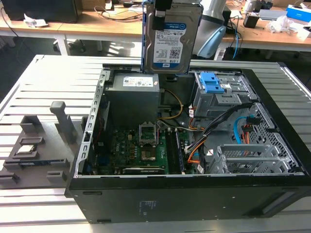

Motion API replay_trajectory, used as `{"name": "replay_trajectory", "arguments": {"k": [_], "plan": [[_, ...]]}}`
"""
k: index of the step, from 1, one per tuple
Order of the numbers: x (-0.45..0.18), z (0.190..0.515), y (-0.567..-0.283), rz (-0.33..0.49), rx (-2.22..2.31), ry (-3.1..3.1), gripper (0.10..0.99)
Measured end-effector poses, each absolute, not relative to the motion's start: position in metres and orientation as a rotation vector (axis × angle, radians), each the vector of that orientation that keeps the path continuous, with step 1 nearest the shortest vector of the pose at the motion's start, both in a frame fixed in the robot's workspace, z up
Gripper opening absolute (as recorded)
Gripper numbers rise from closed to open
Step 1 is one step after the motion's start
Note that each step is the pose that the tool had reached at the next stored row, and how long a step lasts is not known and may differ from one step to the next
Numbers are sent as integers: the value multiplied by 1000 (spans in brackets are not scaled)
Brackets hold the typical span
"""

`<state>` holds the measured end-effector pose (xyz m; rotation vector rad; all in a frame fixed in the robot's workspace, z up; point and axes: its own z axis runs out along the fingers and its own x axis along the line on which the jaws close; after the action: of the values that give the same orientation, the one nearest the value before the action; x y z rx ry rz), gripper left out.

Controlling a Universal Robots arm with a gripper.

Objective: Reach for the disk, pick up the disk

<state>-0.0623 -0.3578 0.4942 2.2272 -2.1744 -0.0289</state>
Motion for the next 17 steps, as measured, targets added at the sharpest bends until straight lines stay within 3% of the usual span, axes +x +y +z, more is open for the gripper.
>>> {"name": "replay_trajectory", "arguments": {"k": [17], "plan": [[-3,494,-356,-29,2227,-2174,365]]}}
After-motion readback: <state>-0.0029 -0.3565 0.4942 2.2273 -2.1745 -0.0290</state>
